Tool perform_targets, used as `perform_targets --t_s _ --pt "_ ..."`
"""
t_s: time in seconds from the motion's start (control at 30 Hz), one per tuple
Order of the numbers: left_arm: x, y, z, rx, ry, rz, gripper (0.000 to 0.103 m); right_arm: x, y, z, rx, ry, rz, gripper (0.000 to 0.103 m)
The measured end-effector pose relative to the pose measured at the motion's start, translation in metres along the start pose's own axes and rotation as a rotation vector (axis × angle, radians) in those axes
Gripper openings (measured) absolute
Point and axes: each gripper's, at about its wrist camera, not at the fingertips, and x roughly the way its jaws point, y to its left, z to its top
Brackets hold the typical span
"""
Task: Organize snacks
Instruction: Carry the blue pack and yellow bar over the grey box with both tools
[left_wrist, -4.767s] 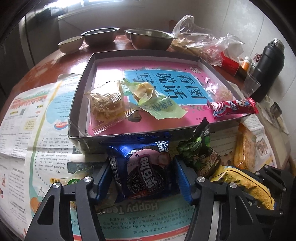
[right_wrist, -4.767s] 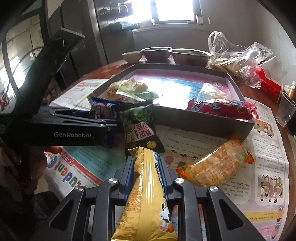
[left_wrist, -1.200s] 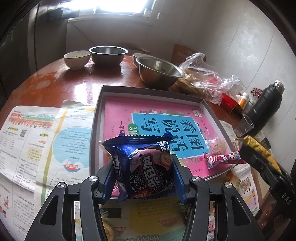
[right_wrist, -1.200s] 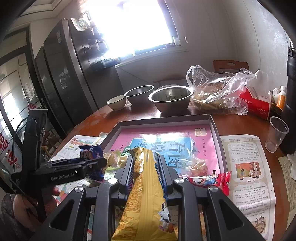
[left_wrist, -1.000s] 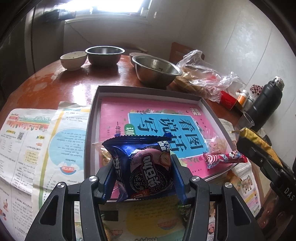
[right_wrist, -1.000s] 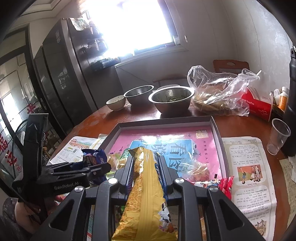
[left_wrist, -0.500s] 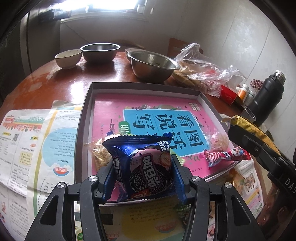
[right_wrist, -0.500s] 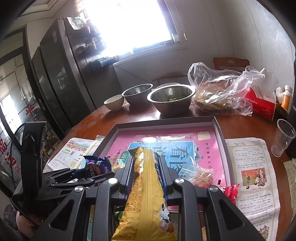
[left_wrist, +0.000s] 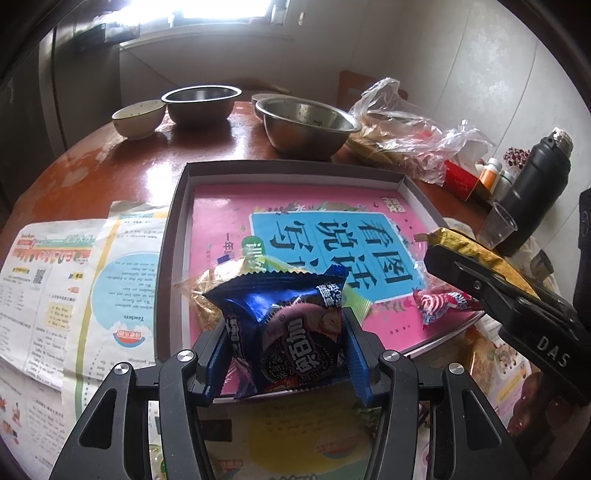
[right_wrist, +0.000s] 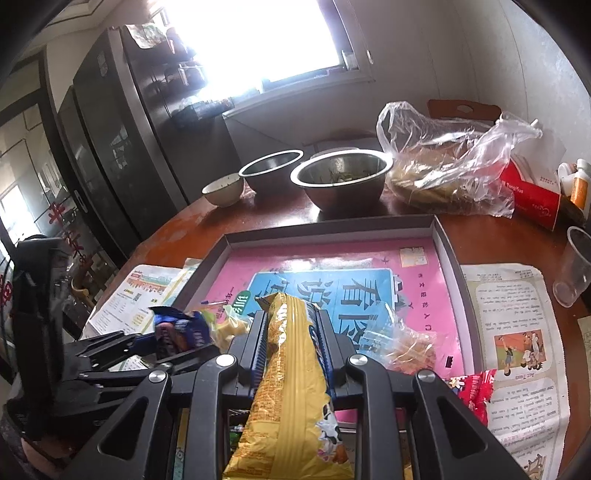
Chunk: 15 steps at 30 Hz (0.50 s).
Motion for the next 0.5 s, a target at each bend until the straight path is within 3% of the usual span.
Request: perform_targets --t_s 0.5 --pt "0.007 -0.004 0.002 0.013 0.013 0.015 0.056 0.029 -0.005 -0.002 -0.017 0.067 -0.015 0.026"
